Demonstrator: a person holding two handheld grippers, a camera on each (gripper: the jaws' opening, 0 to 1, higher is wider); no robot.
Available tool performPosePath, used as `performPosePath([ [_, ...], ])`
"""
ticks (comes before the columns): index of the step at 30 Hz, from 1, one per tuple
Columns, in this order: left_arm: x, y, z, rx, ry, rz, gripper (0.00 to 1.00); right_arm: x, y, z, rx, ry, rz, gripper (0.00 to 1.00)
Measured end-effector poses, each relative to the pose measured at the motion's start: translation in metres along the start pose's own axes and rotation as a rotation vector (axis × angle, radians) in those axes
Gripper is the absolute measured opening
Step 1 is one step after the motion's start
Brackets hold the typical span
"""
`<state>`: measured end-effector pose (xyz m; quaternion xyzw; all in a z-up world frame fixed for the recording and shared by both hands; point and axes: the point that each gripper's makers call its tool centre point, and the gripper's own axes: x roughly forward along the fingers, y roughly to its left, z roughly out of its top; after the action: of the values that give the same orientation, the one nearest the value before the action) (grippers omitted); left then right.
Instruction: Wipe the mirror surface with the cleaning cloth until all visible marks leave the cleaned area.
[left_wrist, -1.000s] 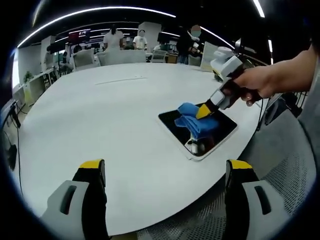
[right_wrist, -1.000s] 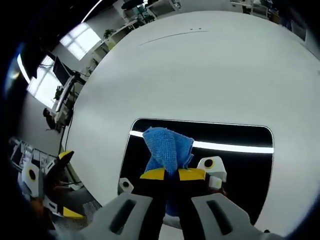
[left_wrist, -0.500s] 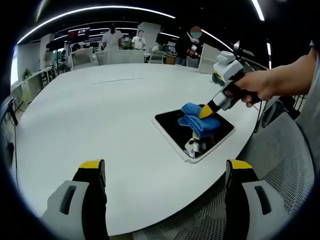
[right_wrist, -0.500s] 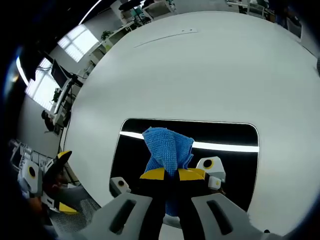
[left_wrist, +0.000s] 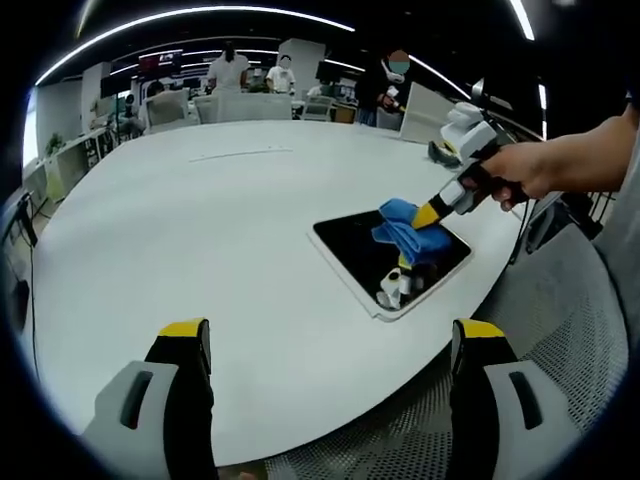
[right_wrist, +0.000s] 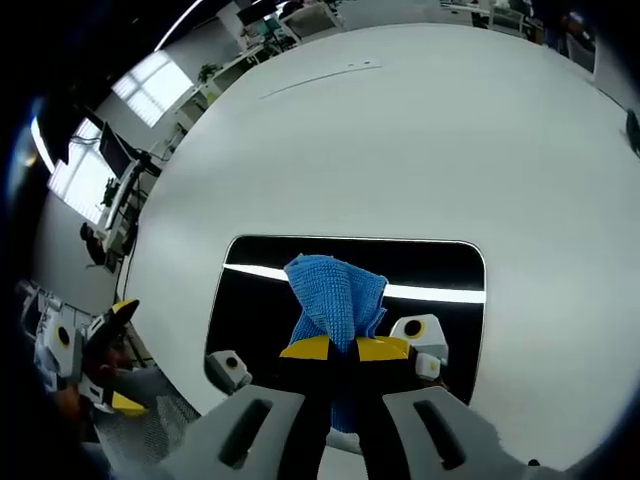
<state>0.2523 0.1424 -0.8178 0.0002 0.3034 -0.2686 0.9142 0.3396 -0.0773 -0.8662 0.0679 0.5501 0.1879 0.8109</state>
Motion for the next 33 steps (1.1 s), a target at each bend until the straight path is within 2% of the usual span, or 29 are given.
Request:
performPosePath([
  [33,0.001,0.005,0.003,0.011,-0.011,0.023,0.99,-0.021,-0.051,-0.005,0.031,-0.026,-0.055,0.01],
])
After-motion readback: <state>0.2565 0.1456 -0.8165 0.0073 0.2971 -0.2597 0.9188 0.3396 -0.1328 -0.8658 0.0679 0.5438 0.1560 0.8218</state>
